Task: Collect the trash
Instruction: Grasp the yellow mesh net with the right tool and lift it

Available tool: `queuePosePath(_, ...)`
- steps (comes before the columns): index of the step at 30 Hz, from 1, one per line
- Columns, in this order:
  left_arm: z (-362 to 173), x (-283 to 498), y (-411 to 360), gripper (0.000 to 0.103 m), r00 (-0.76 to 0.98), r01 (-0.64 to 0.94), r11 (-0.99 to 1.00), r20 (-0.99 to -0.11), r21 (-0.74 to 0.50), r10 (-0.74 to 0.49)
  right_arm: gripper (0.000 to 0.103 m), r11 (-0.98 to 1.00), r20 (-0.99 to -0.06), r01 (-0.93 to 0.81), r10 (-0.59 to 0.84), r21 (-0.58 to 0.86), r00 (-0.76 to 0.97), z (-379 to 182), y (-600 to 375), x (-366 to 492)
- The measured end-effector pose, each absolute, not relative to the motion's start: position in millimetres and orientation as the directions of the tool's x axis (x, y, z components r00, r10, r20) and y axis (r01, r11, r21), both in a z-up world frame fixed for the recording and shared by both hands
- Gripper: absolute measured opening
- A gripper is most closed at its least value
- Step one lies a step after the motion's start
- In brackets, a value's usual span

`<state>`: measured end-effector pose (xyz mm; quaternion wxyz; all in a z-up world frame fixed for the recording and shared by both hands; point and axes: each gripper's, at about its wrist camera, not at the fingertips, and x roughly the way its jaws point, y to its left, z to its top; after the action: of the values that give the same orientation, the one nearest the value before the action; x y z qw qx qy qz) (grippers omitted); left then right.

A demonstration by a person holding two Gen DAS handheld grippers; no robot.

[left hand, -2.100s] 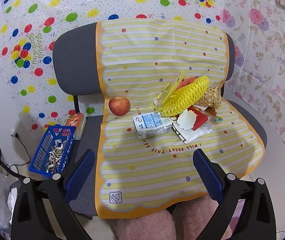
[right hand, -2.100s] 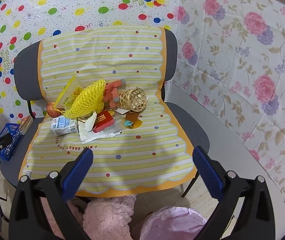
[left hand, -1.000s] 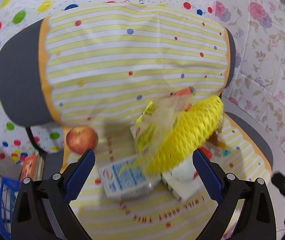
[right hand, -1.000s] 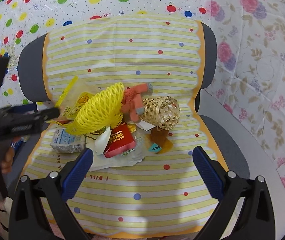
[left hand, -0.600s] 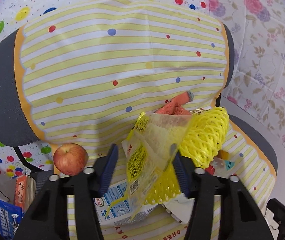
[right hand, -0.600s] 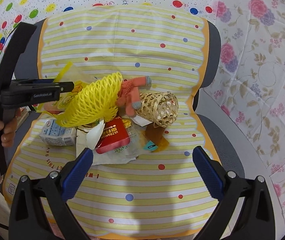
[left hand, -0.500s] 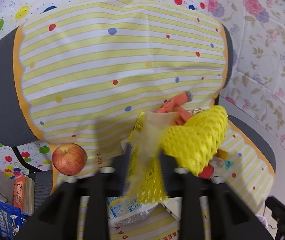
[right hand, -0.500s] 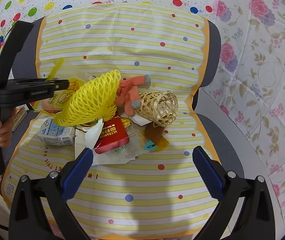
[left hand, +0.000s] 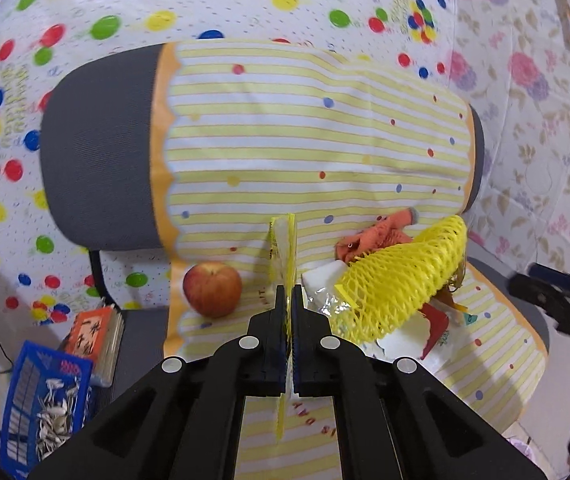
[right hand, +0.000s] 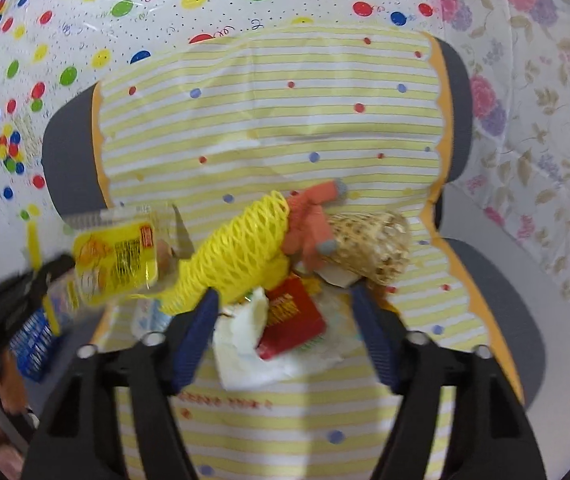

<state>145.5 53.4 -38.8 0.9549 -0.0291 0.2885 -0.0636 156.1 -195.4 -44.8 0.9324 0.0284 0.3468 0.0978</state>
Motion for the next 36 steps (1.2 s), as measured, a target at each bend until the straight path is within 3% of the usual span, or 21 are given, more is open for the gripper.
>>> queuePosePath(9, -54.7, 133.9, 53.5, 0.002, 0.818, 0.115, 0.988, -0.554, -0.098, -0.151, 0.072, 0.976, -0.692, -0.052, 0.186, 0.21, 0.697, -57.1, -160.8, 226.5)
queuePosePath(11, -54.8, 131.0, 51.6, 0.002, 0.822, 0.118, 0.989, -0.55, -0.085, -0.145, 0.052, 0.978, -0.732, -0.017, 0.169, 0.209, 0.66, -66.5, -159.6, 237.8)
queuePosePath(13, -54.2, 129.8, 52.2, 0.002, 0.825, 0.115, 0.99, -0.547, -0.078, -0.139, 0.021, 0.974, -0.745, -0.015, 0.185, 0.228, 0.641, -72.2, -161.5, 237.5)
queuePosePath(15, -52.3, 128.5, 55.8, 0.002, 0.829, 0.106, 0.991, -0.543, -0.078, -0.131, 0.013, 0.973, -0.735, -0.041, 0.199, 0.227, 0.648, -72.0, -161.8, 231.3)
queuePosePath(23, 18.1, 101.7, 79.4, 0.002, 0.909, 0.058, 0.995, -0.409, -0.076, -0.084, 0.011, 0.967, -0.498, -0.233, 0.254, 0.106, 0.829, 17.1, -162.3, 177.0)
queuePosePath(29, 46.8, 65.5, 60.0, 0.002, 0.913, 0.165, 0.984, -0.366, -0.065, -0.177, 0.011, 0.969, -0.463, -0.243, 0.23, 0.033, 0.856, 58.4, -185.9, 124.0)
queuePosePath(36, 25.2, 19.7, 9.0, 0.002, 0.877, 0.309, 0.948, -0.364, -0.073, -0.314, 0.011, 0.98, -0.474, -0.198, 0.186, 0.027, 0.861, 40.2, -231.8, 40.8)
